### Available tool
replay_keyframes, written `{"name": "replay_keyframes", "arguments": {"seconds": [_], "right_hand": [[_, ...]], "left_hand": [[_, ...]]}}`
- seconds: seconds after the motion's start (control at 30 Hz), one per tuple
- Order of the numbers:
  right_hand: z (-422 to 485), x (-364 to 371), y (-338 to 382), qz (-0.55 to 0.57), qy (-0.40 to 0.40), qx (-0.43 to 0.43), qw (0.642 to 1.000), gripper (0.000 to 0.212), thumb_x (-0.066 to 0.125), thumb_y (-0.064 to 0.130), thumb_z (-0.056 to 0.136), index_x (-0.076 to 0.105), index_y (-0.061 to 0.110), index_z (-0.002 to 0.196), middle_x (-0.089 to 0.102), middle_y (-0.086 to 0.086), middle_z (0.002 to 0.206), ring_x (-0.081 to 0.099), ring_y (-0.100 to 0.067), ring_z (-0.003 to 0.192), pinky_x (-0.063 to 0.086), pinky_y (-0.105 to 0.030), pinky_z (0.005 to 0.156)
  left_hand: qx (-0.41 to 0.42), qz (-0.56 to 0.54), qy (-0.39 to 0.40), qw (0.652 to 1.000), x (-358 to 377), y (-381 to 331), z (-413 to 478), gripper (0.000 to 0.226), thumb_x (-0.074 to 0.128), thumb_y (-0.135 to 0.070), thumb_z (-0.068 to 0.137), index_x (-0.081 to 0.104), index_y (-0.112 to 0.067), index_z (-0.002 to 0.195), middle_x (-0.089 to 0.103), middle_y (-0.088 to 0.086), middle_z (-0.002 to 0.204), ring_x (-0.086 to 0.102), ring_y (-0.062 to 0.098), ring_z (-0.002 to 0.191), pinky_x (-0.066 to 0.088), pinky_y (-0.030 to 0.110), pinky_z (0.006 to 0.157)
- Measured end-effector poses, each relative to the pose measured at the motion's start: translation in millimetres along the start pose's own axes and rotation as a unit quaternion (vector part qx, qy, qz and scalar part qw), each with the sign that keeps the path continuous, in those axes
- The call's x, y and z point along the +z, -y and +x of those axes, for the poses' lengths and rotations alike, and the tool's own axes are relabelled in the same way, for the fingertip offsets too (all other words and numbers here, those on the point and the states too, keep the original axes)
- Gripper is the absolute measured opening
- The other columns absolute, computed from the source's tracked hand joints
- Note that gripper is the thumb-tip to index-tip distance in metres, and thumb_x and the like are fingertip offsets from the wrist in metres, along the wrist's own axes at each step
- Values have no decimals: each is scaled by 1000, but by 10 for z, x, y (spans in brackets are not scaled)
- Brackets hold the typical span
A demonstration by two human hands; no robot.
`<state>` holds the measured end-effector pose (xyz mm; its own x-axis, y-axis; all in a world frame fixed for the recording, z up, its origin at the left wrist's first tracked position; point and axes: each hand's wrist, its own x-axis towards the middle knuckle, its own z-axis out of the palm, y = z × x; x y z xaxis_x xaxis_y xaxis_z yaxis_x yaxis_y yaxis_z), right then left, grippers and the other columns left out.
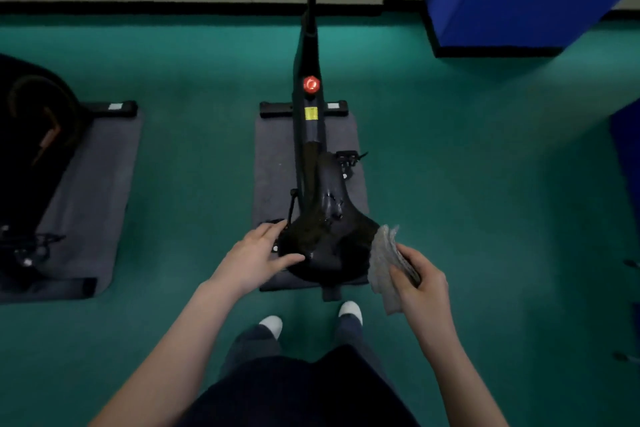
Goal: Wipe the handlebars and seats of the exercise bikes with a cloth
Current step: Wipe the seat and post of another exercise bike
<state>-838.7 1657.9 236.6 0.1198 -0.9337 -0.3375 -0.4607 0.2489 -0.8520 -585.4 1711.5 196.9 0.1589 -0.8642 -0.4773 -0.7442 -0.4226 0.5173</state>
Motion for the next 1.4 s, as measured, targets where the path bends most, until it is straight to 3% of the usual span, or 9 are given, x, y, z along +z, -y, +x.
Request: {"name": "replay_keyframes", "arguments": {"seconds": [0.17,0.27,0.4,0.6,0.87,1.0,1.2,1.27,1.4], "right_hand": [[645,-334,-19,-66,59,-48,995,34,55,-4,86,66,10,115,70,4,101,64,-4,91,46,-6,76],[1081,-251,98,-107,89,-106,985,38,52,-7,85,65,8,118,69,-2,112,63,-12,103,45,-14,88],[1613,220,368,-160,123,-231,952,41,49,-11,84,65,6,118,66,-6,119,58,-12,109,35,-3,90],[1979,839,425,-273,173,-361,875,50,43,-18,81,61,2,124,59,-11,129,47,-26,124,29,-20,106],[1352,509,-184,-296,223,-461,806,67,50,-31,64,63,1,121,62,-5,127,53,-33,112,46,-45,99],[1198,269,-285,-248,281,-432,821,64,49,-29,67,66,5,118,63,-2,124,54,-26,117,44,-44,102],[1795,598,412,-216,157,-433,861,45,46,-21,80,65,-1,116,64,-12,120,54,-27,116,37,-32,106],[2007,817,624,-300,210,-419,831,46,46,-19,80,64,1,117,63,-12,123,52,-29,120,36,-38,106],[2133,1080,749,-450,323,-455,697,47,44,-18,74,67,7,107,65,-10,120,53,-29,117,36,-41,104]], "left_hand": [[-53,-82,-5,995,299,-232,88,116,59,-74,56,12,-26,151,26,-1,152,24,19,138,24,37,115],[-77,-95,-41,992,427,-227,128,128,62,-76,46,11,-23,151,25,-1,151,22,20,137,23,38,116],[-79,-109,-63,989,541,-164,154,133,65,-77,41,14,-21,151,22,-5,151,19,17,136,22,38,116],[-53,-155,-104,981,642,-54,201,127,70,-75,39,26,-25,147,28,-11,148,22,11,134,18,25,113],[-48,-190,-122,973,699,-23,206,124,72,-74,38,28,-29,145,27,-21,139,20,4,130,18,25,112],[-48,-199,-128,970,708,-26,216,123,74,-72,38,29,-30,145,27,-22,138,20,3,128,18,24,111],[-48,-209,-135,967,722,-18,227,123,76,-71,37,31,-31,143,29,-21,140,21,4,130,17,24,112],[-48,-213,-137,966,722,-19,226,121,78,-69,37,32,-31,143,30,-20,139,22,4,129,18,23,111],[-47,-228,-141,962,726,-21,216,120,78,-68,37,32,-33,142,30,-22,138,22,2,129,18,21,110]]}}
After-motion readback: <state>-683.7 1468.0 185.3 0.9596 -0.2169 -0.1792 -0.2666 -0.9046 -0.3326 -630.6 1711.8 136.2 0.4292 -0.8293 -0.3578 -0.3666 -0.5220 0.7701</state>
